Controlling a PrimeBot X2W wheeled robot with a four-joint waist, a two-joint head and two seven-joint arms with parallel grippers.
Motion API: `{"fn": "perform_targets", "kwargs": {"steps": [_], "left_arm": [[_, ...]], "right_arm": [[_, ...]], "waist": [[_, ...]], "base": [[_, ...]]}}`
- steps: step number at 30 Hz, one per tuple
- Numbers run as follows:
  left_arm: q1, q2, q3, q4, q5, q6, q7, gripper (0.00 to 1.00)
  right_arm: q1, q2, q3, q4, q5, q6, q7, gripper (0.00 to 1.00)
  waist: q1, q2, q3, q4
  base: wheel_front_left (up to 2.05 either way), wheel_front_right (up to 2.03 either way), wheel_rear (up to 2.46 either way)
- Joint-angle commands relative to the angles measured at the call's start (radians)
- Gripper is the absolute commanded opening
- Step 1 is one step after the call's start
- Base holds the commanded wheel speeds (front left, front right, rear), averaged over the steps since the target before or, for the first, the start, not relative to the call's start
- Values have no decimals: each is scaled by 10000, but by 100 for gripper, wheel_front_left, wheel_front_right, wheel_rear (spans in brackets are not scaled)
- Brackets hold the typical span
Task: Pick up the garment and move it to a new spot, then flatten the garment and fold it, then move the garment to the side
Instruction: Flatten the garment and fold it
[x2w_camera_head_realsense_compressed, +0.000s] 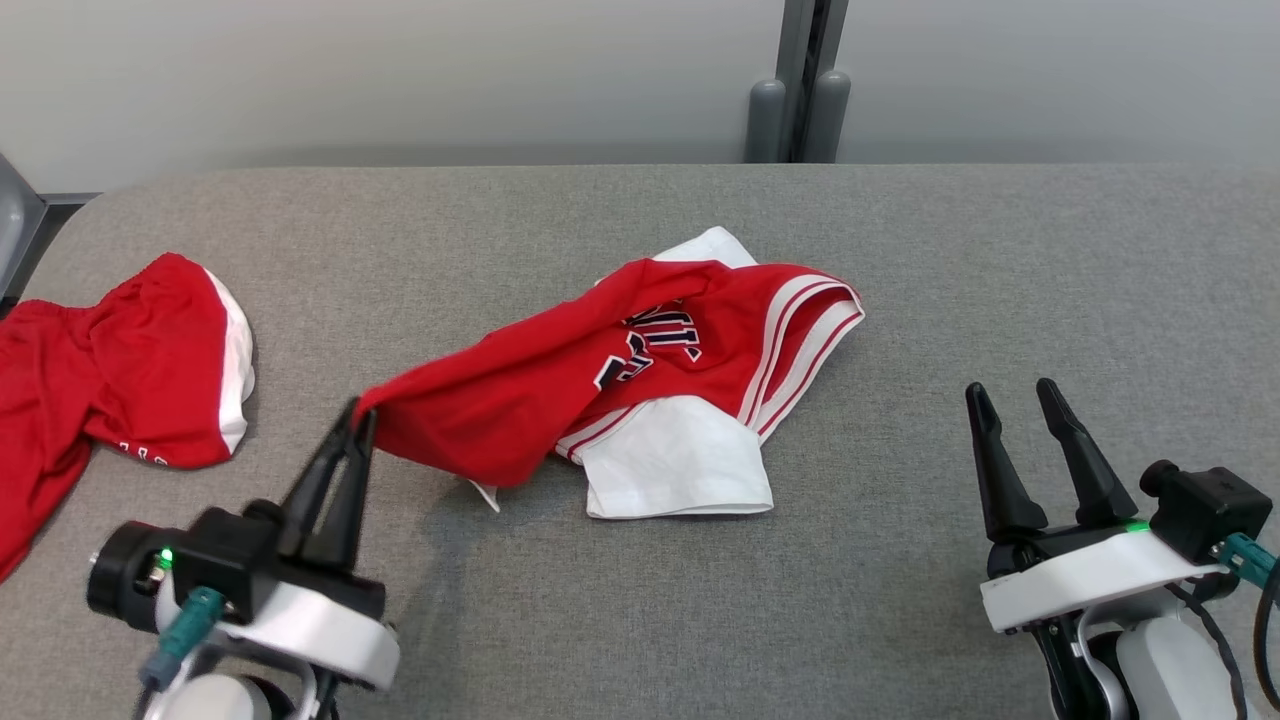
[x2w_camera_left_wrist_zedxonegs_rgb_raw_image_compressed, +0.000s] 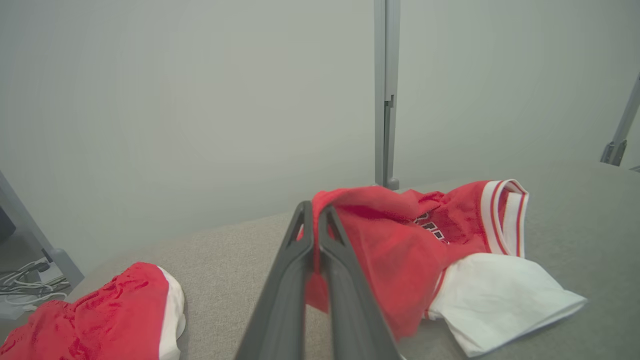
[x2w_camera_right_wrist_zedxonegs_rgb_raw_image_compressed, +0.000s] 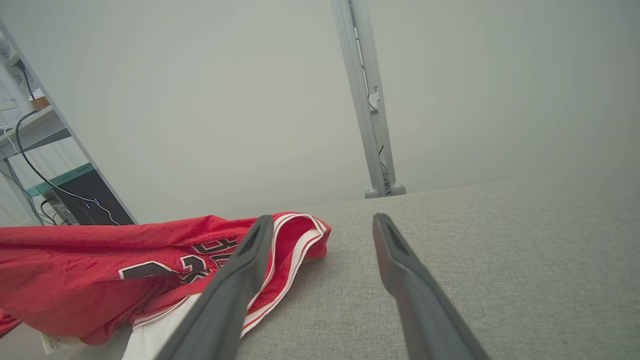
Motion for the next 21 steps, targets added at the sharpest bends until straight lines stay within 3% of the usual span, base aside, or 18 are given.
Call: {"fn": "perform_targets", "kwargs": {"steps": [1, 6, 21], "left_arm": [[242, 157, -251, -125, 214, -184, 59, 0], [801, 506, -957, 21, 588, -514, 524, 0], [1444, 759, -236, 2475, -54, -35, 286, 0]], "right_arm": [[-2, -1, -55, -71, -96, 6, -30, 100], [-9, -38, -269, -118, -155, 6, -30, 100], [43, -123, -572, -84, -319, 7, -30, 100]], "waist": [[0, -1, 7, 11], [0, -1, 92, 64], [0, -1, 93, 142]], "base": [[0, 0, 0], [0, 0, 0], [0, 0, 0]]}}
